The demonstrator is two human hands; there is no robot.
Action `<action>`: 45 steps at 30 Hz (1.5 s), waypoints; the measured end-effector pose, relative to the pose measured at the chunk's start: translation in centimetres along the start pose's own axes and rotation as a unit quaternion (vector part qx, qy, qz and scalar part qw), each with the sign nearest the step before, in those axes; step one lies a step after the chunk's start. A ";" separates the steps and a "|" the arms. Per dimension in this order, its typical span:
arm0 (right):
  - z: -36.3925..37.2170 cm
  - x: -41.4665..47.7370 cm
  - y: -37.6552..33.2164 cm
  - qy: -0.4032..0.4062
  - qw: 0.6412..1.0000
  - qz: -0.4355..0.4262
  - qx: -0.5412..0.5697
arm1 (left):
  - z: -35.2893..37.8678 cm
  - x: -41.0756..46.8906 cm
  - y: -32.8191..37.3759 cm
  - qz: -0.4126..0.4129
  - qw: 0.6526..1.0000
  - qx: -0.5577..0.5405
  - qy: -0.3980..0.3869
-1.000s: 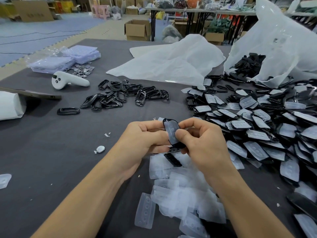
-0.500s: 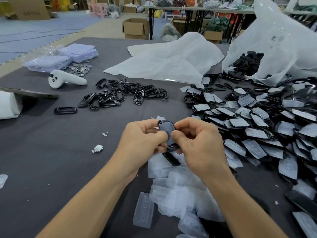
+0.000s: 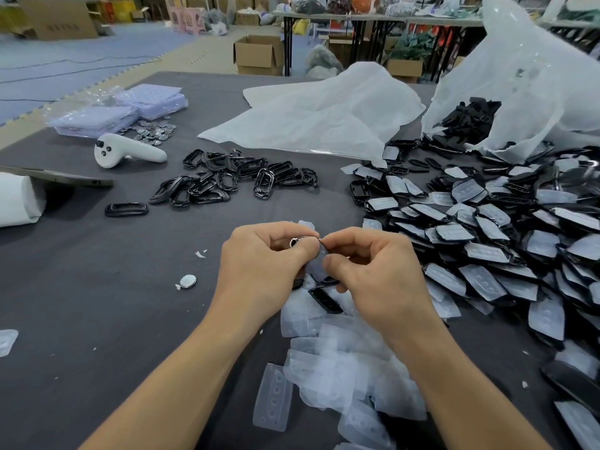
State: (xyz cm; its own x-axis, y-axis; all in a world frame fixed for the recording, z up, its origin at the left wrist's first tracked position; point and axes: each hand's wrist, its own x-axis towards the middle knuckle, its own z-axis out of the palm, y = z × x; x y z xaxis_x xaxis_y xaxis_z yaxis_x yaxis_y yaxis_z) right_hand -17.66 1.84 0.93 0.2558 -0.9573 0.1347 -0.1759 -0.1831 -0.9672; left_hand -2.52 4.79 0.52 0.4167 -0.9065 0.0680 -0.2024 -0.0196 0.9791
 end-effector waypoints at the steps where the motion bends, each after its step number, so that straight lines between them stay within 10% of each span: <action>1: -0.1 0.0 0.0 -0.003 1.000 0.004 0.002 | 0.0 0.0 0.0 0.004 1.000 0.001 0.004; 21: -0.1 0.5 -0.5 -0.013 0.990 0.082 0.113 | -1.8 1.1 -0.2 0.010 0.996 0.010 -0.093; 30: 0.7 -0.9 -0.5 0.040 0.954 -0.139 -0.264 | -1.1 0.9 -0.4 -0.059 0.995 -0.053 -0.056; 41: -5.0 1.7 0.3 0.273 0.882 0.032 -0.383 | -1.8 2.4 -1.5 0.085 0.966 0.173 0.172; 45: -3.3 1.1 0.4 0.210 0.903 -0.007 -0.376 | -1.8 4.6 -3.0 0.075 0.949 0.277 0.134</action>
State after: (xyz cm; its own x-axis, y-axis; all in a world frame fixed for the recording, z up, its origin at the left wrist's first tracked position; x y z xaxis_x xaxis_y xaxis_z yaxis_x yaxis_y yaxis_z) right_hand -20.62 -0.05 1.42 -0.0924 -0.9250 0.3685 -0.8107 -0.1449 -0.5672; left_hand 1.62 1.39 -1.78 0.5413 -0.7788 0.3170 -0.6811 -0.1851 0.7085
